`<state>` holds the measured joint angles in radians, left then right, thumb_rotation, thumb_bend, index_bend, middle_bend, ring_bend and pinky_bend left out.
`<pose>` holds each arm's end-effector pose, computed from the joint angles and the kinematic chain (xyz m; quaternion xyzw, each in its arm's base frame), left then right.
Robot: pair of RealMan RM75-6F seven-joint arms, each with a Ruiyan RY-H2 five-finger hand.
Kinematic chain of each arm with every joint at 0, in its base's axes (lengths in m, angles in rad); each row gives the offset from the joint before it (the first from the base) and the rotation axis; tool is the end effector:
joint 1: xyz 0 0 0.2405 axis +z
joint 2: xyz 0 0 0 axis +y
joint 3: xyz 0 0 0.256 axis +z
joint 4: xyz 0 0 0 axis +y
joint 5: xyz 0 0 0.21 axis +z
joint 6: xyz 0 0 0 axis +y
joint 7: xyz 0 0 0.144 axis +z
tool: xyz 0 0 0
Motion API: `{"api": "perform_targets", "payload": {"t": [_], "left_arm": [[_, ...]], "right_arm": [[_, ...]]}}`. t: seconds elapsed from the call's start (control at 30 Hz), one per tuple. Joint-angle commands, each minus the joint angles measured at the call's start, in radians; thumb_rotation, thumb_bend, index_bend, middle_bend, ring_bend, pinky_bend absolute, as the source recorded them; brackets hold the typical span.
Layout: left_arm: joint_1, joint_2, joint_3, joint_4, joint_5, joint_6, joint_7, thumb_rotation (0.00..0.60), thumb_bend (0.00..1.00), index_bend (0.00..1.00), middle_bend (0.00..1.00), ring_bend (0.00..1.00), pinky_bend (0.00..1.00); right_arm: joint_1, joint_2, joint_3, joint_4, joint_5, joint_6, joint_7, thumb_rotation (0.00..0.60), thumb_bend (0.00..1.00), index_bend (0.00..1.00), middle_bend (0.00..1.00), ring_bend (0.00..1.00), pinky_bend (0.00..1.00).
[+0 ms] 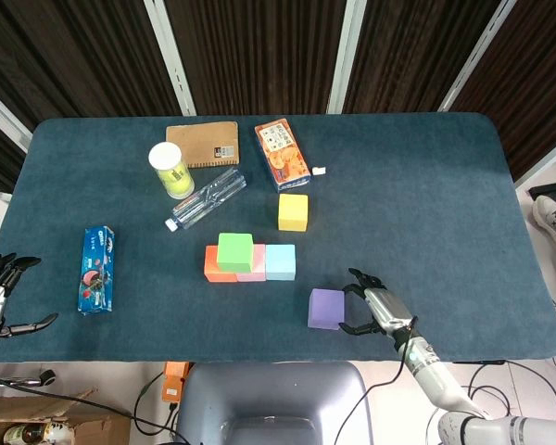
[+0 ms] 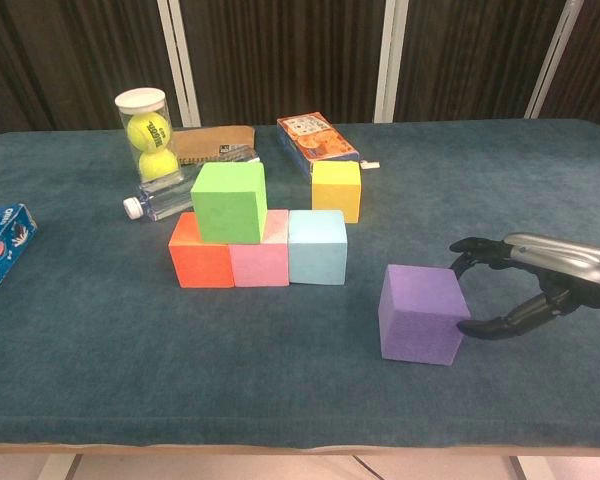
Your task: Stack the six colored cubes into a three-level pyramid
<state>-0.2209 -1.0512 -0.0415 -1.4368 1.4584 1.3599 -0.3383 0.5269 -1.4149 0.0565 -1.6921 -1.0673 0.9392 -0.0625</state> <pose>-0.3358 0.2287 0.1918 -0.5940 -0.4236 -0.4109 0.5468 -0.2154 -0.2625 -0.0065 0.6486 -0.5894 0.3340 0.3469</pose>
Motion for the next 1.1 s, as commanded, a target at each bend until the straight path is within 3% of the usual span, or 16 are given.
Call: {"api": "perform_targets", "payload": {"t": [0.03,0.3,0.5,0.7,0.87,1.1], "left_arm": [[0.003,-0.001,-0.001,0.007,0.0,-0.002,-0.012,0.462,0.02,0.21,0.18,0.06,0.05],[0.01,-0.002,-0.008,0.023,-0.008,-0.004,-0.032,0.462,0.02,0.21,0.18,0.06,0.05],[0.005,0.0,-0.014,0.022,-0.013,-0.018,-0.026,0.468,0.02,0.21,0.18,0.06,0.05],[0.002,-0.003,-0.021,0.026,-0.025,-0.034,-0.023,0.465,0.02,0.21,0.18,0.06,0.05],[0.004,0.0,-0.025,0.032,-0.035,-0.042,-0.034,0.461,0.02,0.21,0.18,0.06,0.05],[0.011,0.007,-0.031,0.042,-0.044,-0.044,-0.054,0.463,0.02,0.21,0.18,0.06,0.05]], "right_arm": [[-0.002,0.009,0.0,0.0,-0.018,0.01,-0.011,0.541,0.22,0.5,0.01,0.0,0.0],[-0.035,0.108,0.008,-0.057,-0.136,0.082,0.034,0.555,0.27,0.54,0.01,0.0,0.0],[-0.036,0.204,0.058,-0.109,-0.179,0.107,0.104,0.563,0.28,0.55,0.01,0.0,0.0],[0.016,0.229,0.162,-0.098,-0.096,0.046,0.213,0.565,0.28,0.55,0.01,0.0,0.0],[0.093,0.195,0.238,-0.03,0.009,-0.078,0.316,0.562,0.28,0.55,0.01,0.0,0.0],[0.228,0.144,0.286,0.075,0.151,-0.262,0.323,0.563,0.28,0.54,0.01,0.0,0.0]]}}
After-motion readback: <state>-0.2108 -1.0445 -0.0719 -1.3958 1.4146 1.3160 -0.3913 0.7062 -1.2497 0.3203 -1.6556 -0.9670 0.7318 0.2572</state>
